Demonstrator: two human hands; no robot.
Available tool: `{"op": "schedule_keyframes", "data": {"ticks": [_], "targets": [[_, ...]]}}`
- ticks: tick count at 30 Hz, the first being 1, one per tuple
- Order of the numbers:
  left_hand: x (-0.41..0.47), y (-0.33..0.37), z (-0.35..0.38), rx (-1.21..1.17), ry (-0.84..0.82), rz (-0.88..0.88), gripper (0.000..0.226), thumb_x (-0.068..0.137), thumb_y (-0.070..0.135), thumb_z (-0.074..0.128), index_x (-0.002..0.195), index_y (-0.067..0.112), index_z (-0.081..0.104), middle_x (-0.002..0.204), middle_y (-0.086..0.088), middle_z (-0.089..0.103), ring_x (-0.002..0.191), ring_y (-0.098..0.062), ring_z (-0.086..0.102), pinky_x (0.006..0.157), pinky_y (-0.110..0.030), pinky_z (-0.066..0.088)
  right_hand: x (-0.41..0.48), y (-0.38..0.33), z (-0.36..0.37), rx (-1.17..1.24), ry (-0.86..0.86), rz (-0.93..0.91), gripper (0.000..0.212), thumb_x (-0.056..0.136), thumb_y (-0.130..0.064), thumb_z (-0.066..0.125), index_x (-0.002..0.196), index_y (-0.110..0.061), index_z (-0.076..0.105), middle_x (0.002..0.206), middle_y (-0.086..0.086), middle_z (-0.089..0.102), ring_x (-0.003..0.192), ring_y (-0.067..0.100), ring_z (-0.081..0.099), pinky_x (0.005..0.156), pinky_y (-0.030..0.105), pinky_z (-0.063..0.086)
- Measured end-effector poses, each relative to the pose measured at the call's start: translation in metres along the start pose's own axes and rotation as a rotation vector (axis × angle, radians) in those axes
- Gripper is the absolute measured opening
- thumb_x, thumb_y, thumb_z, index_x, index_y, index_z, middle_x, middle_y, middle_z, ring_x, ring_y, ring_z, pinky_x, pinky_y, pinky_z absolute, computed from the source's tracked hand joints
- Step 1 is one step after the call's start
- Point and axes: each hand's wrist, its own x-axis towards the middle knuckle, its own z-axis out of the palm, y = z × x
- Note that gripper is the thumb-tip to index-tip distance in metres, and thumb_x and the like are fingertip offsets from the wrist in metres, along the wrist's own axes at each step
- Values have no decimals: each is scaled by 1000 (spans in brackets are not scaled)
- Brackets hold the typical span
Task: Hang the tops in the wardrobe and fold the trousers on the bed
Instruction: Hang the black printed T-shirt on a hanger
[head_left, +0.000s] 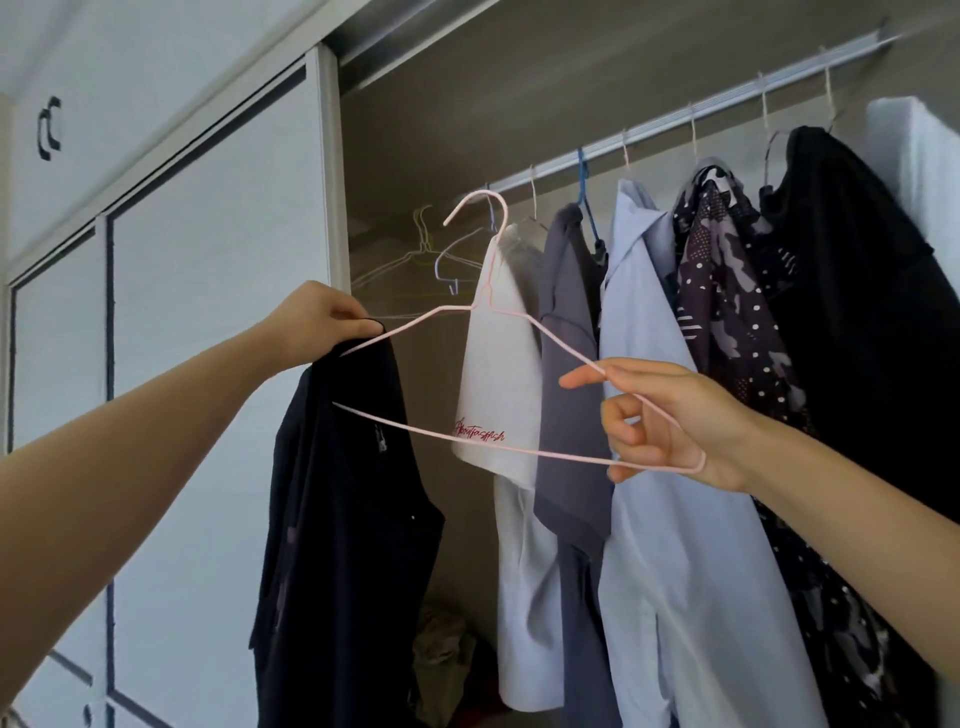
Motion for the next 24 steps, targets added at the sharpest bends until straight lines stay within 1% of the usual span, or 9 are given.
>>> {"op": "schedule_keyframes", "data": {"ticks": [5, 9, 11, 13, 15, 16, 18, 21, 24], "targets": [[0, 21, 8, -81, 32, 104, 11, 89, 30, 70, 85, 22, 76, 82, 4, 71, 82, -13, 66, 78, -27, 54, 17, 7, 16, 15, -13, -7, 32, 103, -27, 39, 113, -15, 67, 58, 8, 50, 39, 17, 44, 61, 41, 54], [-2, 40, 12, -190, 72, 111, 14, 87, 32, 72, 74, 29, 74, 67, 11, 70, 70, -5, 66, 62, -12, 47, 30, 14, 30, 43, -33, -3, 28, 101, -27, 43, 102, -10, 66, 57, 10, 48, 38, 18, 44, 61, 43, 55], [-2, 46, 14, -127, 102, 134, 17, 87, 32, 72, 71, 30, 74, 66, 9, 69, 68, -8, 65, 59, -15, 49, 35, 18, 38, 83, -34, -14, 27, 100, -27, 45, 94, -10, 65, 57, 10, 49, 38, 18, 44, 61, 44, 55], [-2, 48, 12, -101, 97, 131, 16, 88, 31, 70, 75, 25, 76, 74, 3, 71, 70, -11, 64, 60, -20, 52, 39, 23, 44, 139, -1, -47, 26, 99, -26, 46, 88, -11, 64, 56, 8, 47, 37, 18, 42, 60, 46, 55], [-4, 47, 7, -239, 4, 74, 15, 90, 29, 68, 84, 19, 77, 88, -3, 73, 68, -13, 67, 59, -19, 54, 42, 28, 47, 184, 34, -86, 26, 98, -27, 47, 85, -12, 63, 56, 7, 45, 37, 17, 41, 60, 47, 56], [-6, 46, 4, -288, -25, 66, 16, 91, 30, 66, 87, 19, 77, 90, -2, 74, 66, -11, 68, 61, -19, 54, 44, 30, 48, 205, 42, -102, 26, 98, -28, 47, 84, -13, 63, 56, 6, 44, 38, 17, 41, 60, 47, 56], [-8, 40, -1, -211, -21, 147, 20, 92, 39, 63, 88, 26, 78, 83, 5, 73, 65, -5, 65, 65, -19, 50, 49, 33, 50, 240, 43, -120, 25, 98, -29, 47, 85, -13, 62, 57, 5, 43, 39, 17, 41, 61, 48, 56], [-17, 34, -8, -90, 2, 290, 19, 93, 47, 60, 91, 36, 76, 87, 17, 72, 81, 4, 64, 69, -9, 44, 55, 36, 57, 280, -30, -138, 24, 94, -32, 51, 88, -13, 63, 61, 4, 46, 51, 18, 49, 62, 47, 56], [-21, 29, -13, -67, 63, 309, 25, 95, 41, 58, 84, 24, 73, 80, 6, 69, 75, -7, 61, 71, -16, 44, 64, 40, 61, 330, -206, -115, 33, 90, -39, 56, 104, -11, 67, 79, 6, 57, 79, 22, 60, 67, 47, 56]]}}
